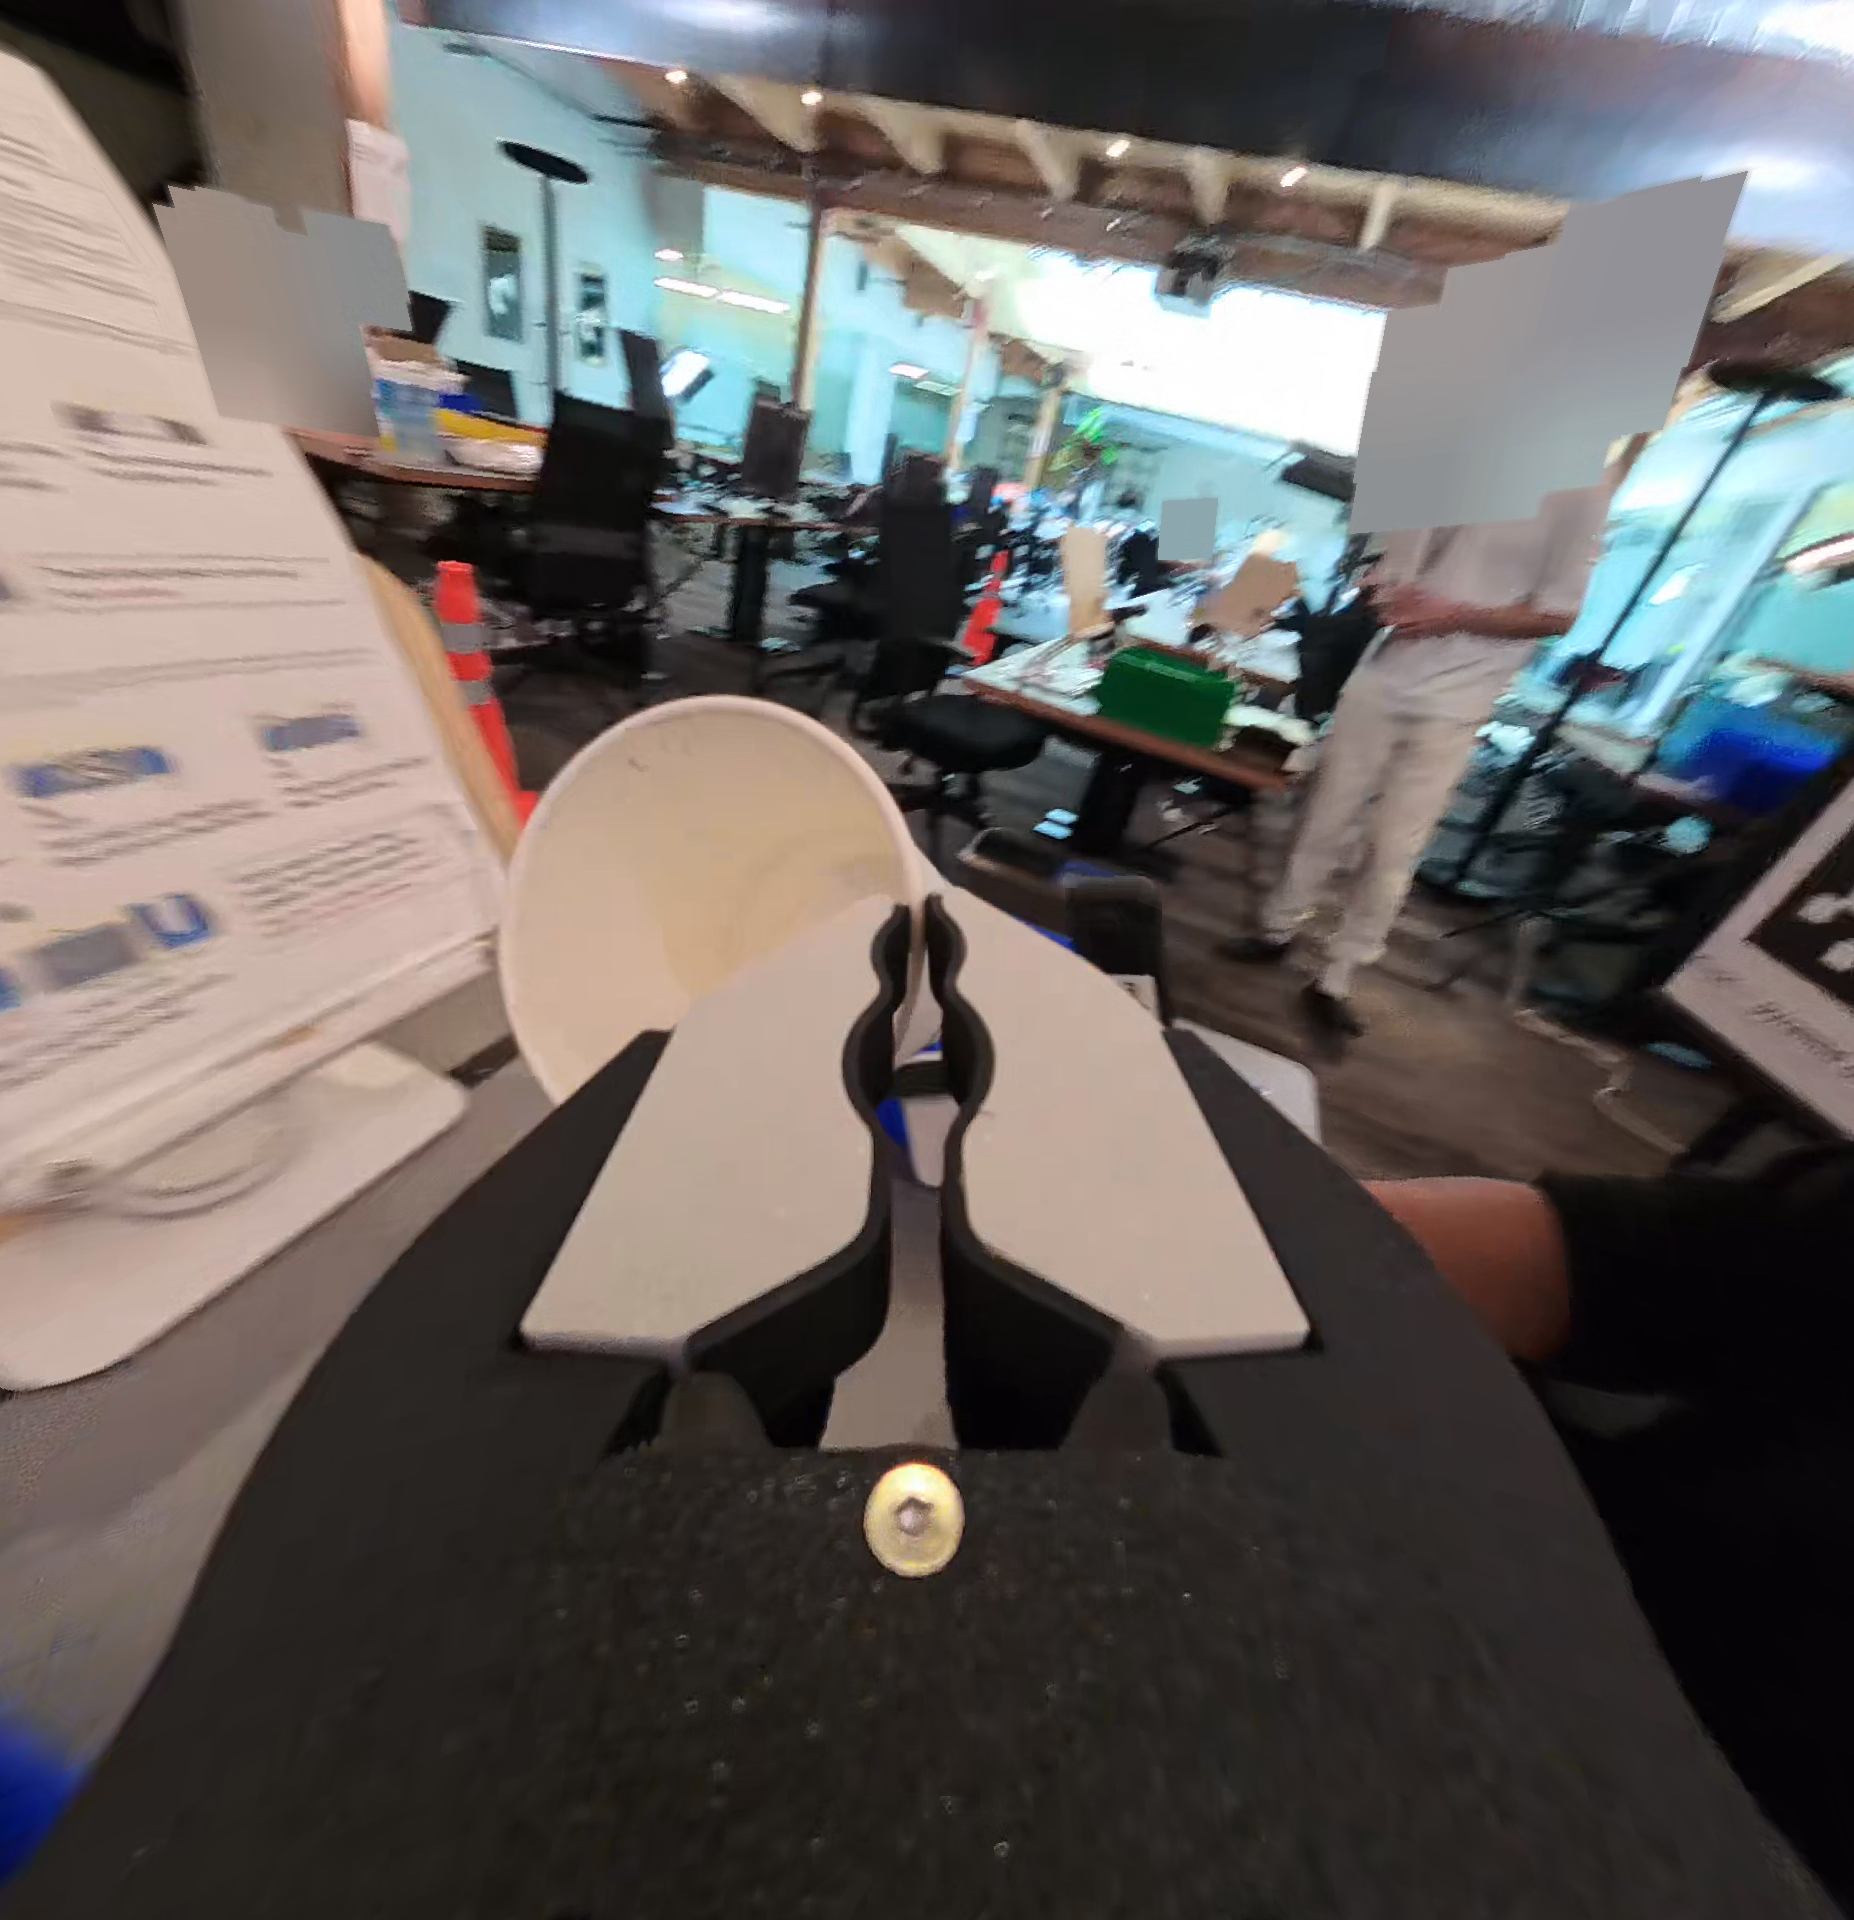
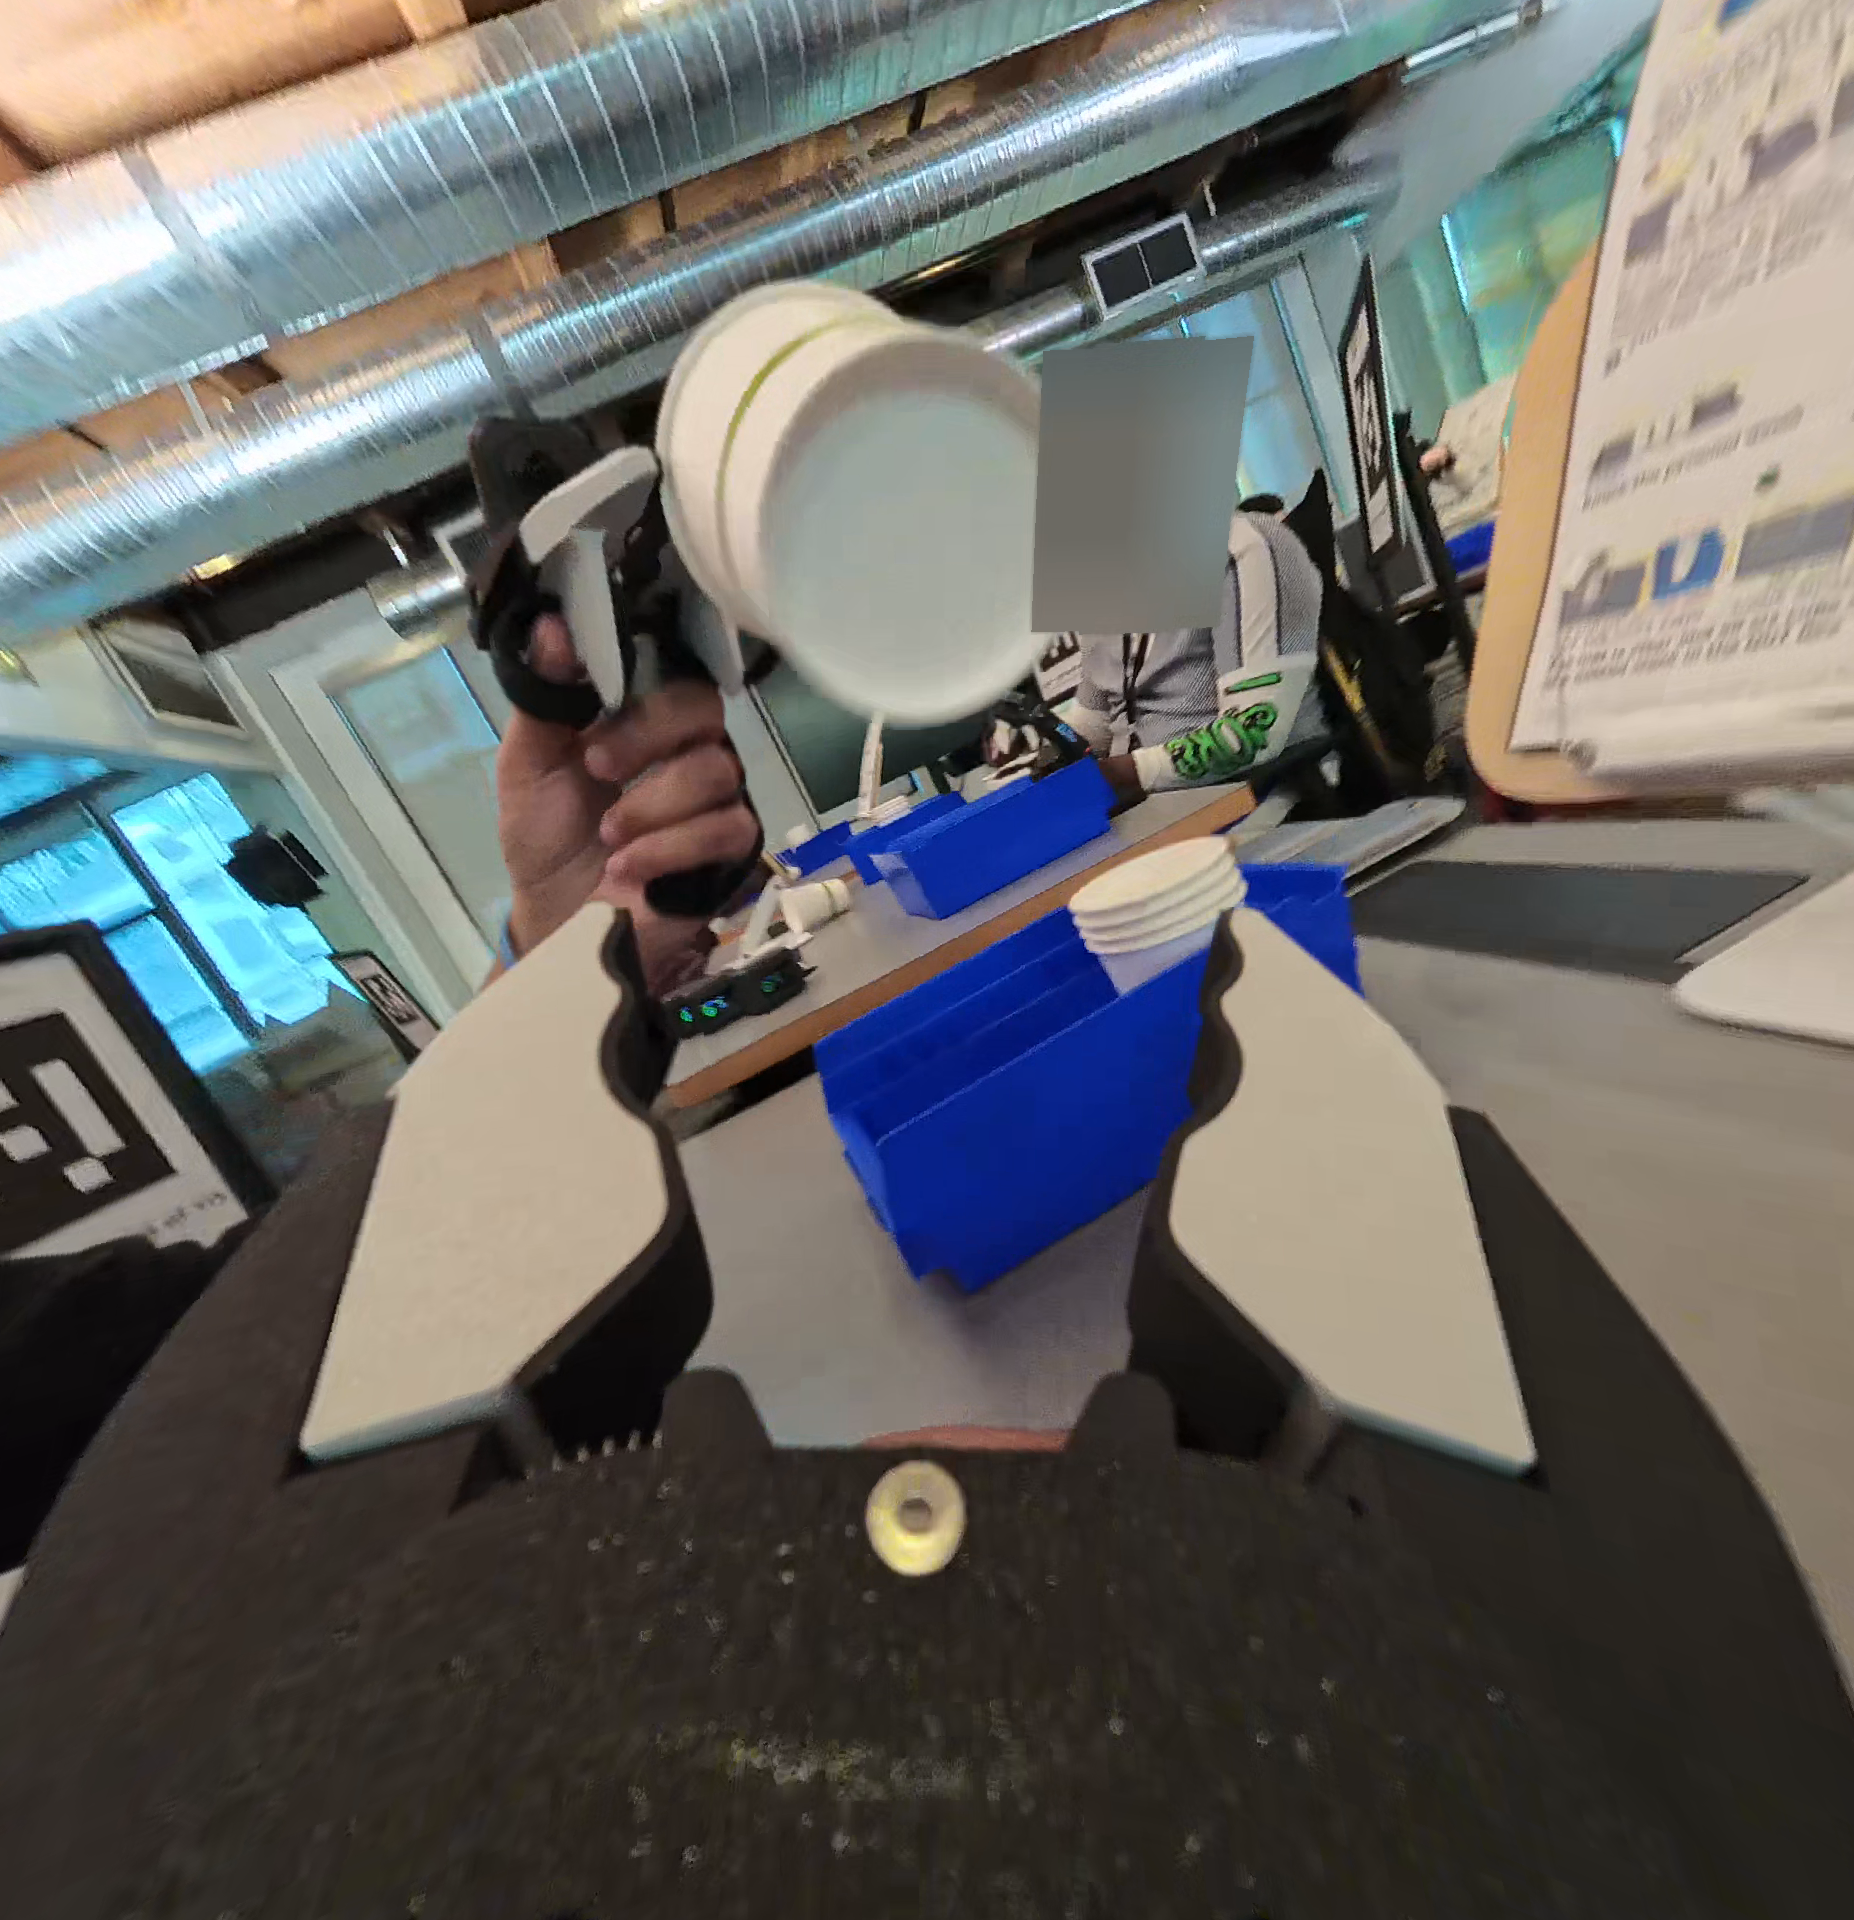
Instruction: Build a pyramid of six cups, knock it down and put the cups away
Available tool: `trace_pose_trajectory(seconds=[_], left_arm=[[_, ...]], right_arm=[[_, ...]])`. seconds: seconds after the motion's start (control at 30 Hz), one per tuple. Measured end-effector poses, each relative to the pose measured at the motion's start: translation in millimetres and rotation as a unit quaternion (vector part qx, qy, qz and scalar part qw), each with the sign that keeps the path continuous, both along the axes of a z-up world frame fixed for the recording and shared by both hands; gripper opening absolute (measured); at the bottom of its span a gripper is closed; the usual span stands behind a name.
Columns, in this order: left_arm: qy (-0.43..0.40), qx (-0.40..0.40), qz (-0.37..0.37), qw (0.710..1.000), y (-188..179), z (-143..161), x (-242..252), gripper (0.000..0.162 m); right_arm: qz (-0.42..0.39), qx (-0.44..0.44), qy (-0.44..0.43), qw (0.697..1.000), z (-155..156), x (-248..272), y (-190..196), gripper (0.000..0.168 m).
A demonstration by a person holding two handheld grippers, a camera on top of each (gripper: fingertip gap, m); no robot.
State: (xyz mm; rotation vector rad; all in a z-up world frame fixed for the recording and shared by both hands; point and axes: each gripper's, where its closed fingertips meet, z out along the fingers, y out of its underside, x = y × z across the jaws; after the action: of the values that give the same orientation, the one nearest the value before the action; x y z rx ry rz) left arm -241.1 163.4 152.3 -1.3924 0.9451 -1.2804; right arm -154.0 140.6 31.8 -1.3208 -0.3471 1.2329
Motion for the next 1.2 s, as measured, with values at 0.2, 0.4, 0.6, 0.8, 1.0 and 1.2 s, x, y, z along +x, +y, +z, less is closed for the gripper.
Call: trace_pose_trajectory(seconds=[0.2,0.4,0.6,0.8,1.0,1.2], left_arm=[[-0.066,-0.067,-0.067,0.993,-34,-31,46,0.002],[-0.066,-0.098,-0.100,0.988,-49,-57,68,0.002],[-0.049,-0.109,-0.075,0.990,-48,-77,62,0.010],[0.103,-0.105,0.030,0.989,-65,-167,37,0.065],[0.202,-0.112,0.044,0.972,-126,-257,34,0.058],[0.247,-0.130,-0.006,0.960,-157,-287,47,0.060]], right_arm=[[-0.014,0.028,-0.006,0.999,17,16,-8,0.109],[-0.016,0.023,-0.029,0.999,6,27,-12,0.084],[-0.003,-0.014,-0.063,0.998,-7,29,-9,0.083],[-0.078,-0.020,-0.229,0.970,16,68,27,0.083],[-0.059,-0.032,-0.591,0.804,13,62,91,0.083],[0.059,-0.089,-0.783,0.613,-55,40,129,0.083]])
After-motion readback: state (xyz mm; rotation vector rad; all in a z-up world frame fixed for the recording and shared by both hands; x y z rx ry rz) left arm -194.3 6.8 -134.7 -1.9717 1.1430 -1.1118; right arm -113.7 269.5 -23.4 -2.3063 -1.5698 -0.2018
